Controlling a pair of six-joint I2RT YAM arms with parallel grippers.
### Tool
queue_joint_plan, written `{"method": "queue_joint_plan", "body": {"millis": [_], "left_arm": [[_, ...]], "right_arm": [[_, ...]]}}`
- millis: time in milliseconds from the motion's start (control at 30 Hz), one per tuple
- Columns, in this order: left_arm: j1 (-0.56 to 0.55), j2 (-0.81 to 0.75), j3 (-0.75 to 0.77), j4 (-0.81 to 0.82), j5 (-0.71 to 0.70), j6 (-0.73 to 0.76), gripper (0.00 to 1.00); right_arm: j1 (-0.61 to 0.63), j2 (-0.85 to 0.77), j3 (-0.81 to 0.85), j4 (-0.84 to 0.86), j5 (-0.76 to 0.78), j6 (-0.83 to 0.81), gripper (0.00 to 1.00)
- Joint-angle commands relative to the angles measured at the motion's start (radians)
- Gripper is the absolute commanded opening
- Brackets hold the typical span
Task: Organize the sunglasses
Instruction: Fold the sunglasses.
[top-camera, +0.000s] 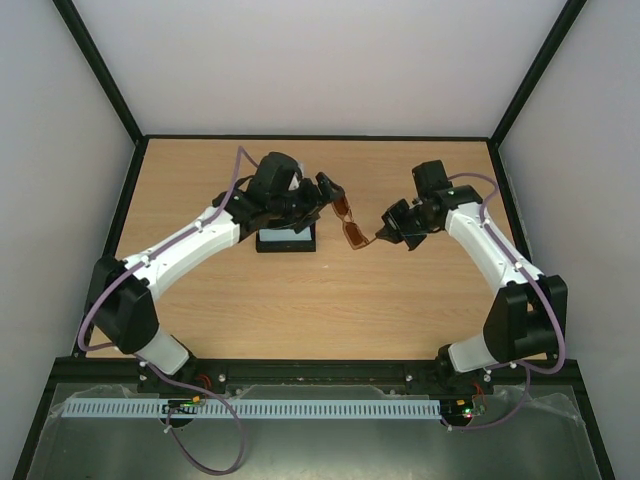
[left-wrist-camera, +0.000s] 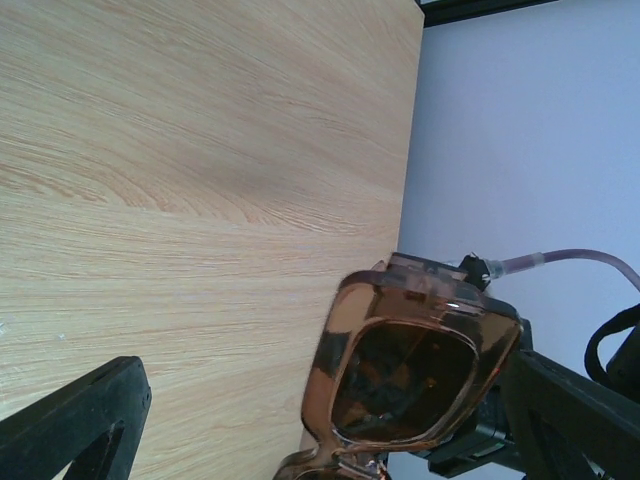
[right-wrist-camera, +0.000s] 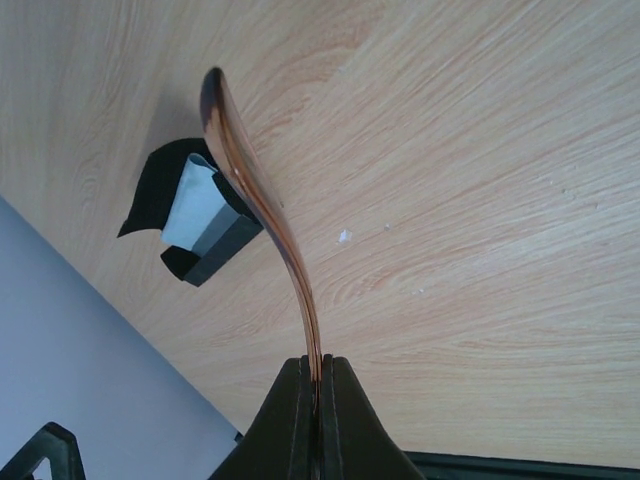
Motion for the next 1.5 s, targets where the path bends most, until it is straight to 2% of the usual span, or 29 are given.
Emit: {"method": "queue_joint_plan", "body": {"millis": [0, 667, 800, 967, 1100, 1300, 1467], "left_arm": [[-0.014, 0.028, 0.041, 0.025, -0.003, 0.009, 0.99], [-0.035, 0.081, 0.101, -0.035, -0.003, 0.022, 0.96], [-0.034, 0.091, 0.111, -0.048, -0.007, 0.032, 0.91], [-0.035, 0.105, 0.127, -0.065, -0.007, 0.044, 0.79], [-0.034, 0.109, 0.129, -0.069, -0.006, 0.046, 0.73], [-0.034, 0.111, 0.132, -0.075, -0.007, 0.051, 0.66], [-0.032, 0.105, 0.132, -0.084, -0.012, 0.054, 0.66]], "right_arm": [[0.033, -0.020, -0.017, 0.010, -0.042, 0.023, 0.01], [0.077, 0.025, 0.024, 0.013, -0.026, 0.023, 0.01], [0.082, 0.023, 0.018, 0.009, -0.025, 0.024, 0.01], [0.084, 0.028, 0.017, 0.013, -0.028, 0.023, 0.01], [0.087, 0.032, 0.020, 0.012, -0.030, 0.022, 0.01], [0.088, 0.031, 0.016, 0.010, -0.028, 0.022, 0.01], [0.088, 0.032, 0.012, 0.010, -0.028, 0.023, 0.01]]}}
